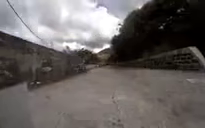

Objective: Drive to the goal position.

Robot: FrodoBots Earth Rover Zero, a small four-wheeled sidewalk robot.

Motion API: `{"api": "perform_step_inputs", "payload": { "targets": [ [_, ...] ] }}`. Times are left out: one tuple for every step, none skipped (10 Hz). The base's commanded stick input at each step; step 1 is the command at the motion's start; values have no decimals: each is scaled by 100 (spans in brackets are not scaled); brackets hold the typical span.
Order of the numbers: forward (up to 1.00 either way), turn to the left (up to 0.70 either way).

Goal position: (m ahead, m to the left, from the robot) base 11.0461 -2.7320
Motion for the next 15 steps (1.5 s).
{"api": "perform_step_inputs", "payload": {
  "targets": [
    [50,0],
    [50,0],
    [50,0],
    [50,0],
    [50,0],
    [50,0],
    [60,0],
    [71,0],
    [75,0],
    [79,0],
    [83,0],
    [89,0],
    [97,0],
    [100,0],
    [100,0]
  ]
}}
